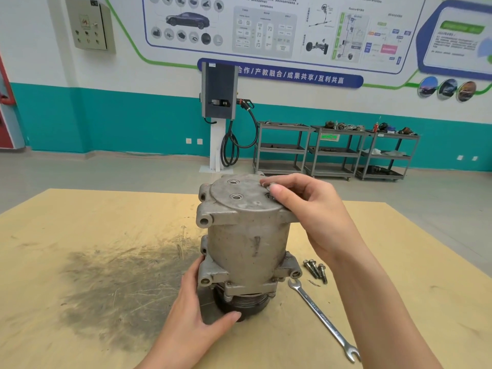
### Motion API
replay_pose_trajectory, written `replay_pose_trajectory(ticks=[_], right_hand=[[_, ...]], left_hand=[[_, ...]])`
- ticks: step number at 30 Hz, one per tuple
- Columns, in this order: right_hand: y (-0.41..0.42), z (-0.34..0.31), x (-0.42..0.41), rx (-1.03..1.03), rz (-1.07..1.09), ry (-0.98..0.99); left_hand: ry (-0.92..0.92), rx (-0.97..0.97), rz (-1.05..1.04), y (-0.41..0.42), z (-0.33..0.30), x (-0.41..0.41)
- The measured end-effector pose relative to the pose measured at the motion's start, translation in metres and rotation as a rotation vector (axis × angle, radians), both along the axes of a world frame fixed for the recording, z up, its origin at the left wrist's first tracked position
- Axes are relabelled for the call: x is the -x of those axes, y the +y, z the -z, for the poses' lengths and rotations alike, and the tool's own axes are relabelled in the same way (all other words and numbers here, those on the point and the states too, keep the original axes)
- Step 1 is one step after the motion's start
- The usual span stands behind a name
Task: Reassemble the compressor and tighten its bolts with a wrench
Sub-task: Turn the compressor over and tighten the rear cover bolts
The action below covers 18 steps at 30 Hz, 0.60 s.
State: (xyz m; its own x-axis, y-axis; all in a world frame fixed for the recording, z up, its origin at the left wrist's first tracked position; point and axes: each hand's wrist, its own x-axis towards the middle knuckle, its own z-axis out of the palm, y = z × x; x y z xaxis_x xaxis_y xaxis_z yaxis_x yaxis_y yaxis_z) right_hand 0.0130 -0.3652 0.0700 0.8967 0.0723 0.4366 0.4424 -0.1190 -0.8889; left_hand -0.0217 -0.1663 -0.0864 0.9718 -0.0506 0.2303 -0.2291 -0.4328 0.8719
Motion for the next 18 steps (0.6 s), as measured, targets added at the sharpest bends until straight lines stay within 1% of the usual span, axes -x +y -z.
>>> replay_pose_trajectory(ticks=[2, 4, 8, 10, 12, 15, 18], right_hand=[[0.0044, 0.0024, -0.0015, -0.058, 0.048, -0.018], [0.0051, 0.0043, -0.0028, -0.063, 0.063, -0.042], [-0.0012, 0.0022, -0.0011, -0.040, -0.069, -0.008], [-0.0032, 0.0008, -0.0005, -0.026, -0.094, 0.008], [-0.0007, 0.0011, -0.0004, -0.040, -0.062, 0.006], [0.0053, 0.0023, -0.0012, -0.135, 0.017, -0.001], [0.0056, 0.0004, 0.0001, -0.119, 0.010, -0.012]], left_hand=[[0.010, -0.003, 0.000, 0.0003, 0.0001, -0.0003], [0.019, -0.012, -0.003, 0.0006, 0.0003, -0.0009], [0.024, -0.014, -0.007, 0.0007, 0.0011, -0.0020], [0.027, -0.010, -0.002, 0.0007, 0.0013, -0.0021], [0.028, -0.008, -0.002, 0.0010, 0.0011, -0.0022], [0.029, -0.009, 0.002, 0.0009, -0.0005, -0.0021], [0.023, -0.021, 0.023, 0.0007, -0.0007, -0.0021]])
